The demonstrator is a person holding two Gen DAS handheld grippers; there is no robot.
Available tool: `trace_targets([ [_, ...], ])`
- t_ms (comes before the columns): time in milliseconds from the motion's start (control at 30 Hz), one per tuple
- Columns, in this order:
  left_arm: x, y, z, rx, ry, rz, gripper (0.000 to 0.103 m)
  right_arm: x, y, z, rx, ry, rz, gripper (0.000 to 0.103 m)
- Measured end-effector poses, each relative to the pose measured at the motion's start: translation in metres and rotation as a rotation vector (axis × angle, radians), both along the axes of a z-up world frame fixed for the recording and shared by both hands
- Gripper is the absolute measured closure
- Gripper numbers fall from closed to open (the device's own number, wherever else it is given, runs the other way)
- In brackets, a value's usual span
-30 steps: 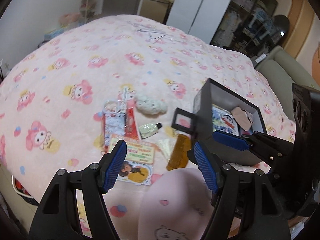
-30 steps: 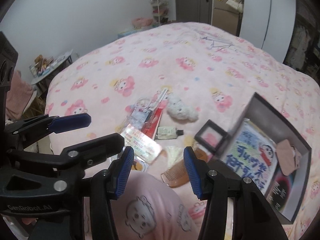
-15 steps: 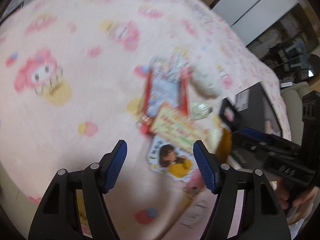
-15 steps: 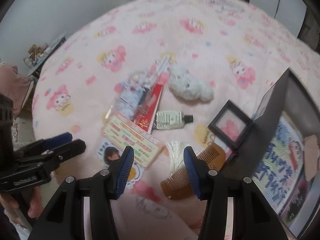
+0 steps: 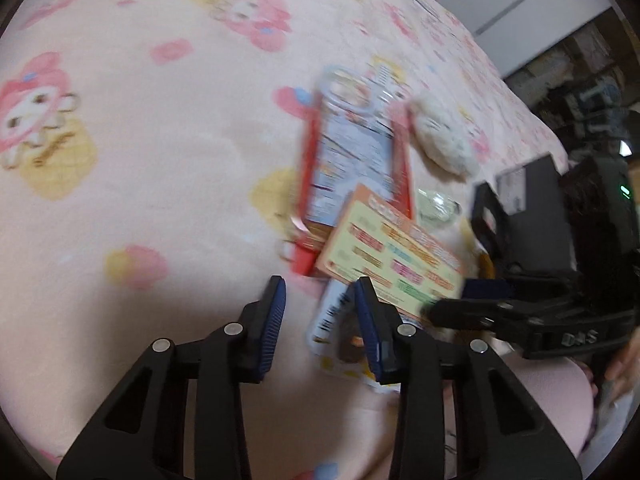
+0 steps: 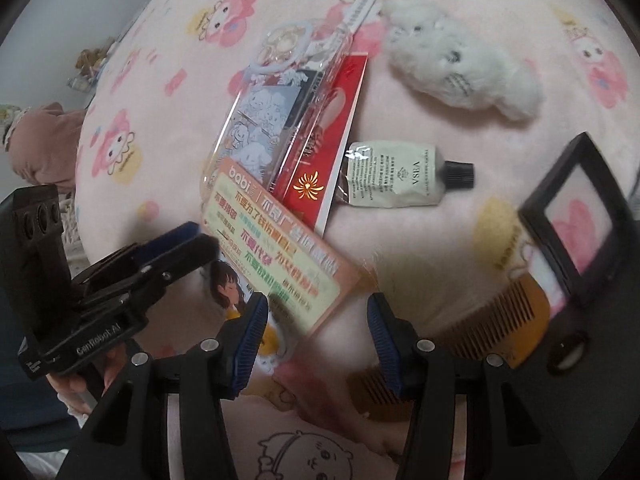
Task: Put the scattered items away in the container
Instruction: 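Move the left gripper to the yellow babi card on the bedspread, then grasp the yellow babi card with the left gripper and lift it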
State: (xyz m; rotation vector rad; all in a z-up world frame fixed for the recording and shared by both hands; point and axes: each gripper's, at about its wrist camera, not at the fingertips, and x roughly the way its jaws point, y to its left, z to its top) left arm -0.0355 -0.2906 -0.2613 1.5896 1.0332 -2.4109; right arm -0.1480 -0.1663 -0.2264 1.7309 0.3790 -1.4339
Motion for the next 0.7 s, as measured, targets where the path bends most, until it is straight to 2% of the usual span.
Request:
trace_targets([
  [100,0.000,0.005,0.001,0.019,0.007,-0.035,0.064,0.000,0.005,0.006,-0.052,0.033,-0.030,0.063],
  [200,0.003,0.000,-0.001,0.007,-0.005,0.021,0.064,0.001,0.013,0.015,-0.135,0.055,-0.070,0.063],
  [300,0.001,-0.002,-0.004,0.018,-0.017,0.035,0.064,0.002,0.011,0.003,-0.085,0.012,-0.073,0.063],
  [367,-0.001,0.006,0.000,-0.008,-0.013,0.011,0.065,0.004,0.004,-0.003,-0.060,-0.009,-0.036,0.063],
  [400,-0.002,0.010,0.003,-0.013,-0.010,0.002,0.071,0.006,0.000,-0.002,-0.069,-0.008,-0.015,0.063],
  [467,-0.003,0.017,0.012,-0.051,-0.007,0.000,0.072,0.011,-0.001,0.004,-0.110,0.013,-0.003,0.064],
  [567,-0.002,0.022,0.035,-0.128,0.013,0.002,0.075,0.016,0.010,0.024,-0.221,0.062,-0.057,0.069],
  [700,-0.009,0.037,0.083,-0.200,0.088,-0.046,0.075,0.018,0.035,0.064,-0.352,0.117,-0.153,0.071],
])
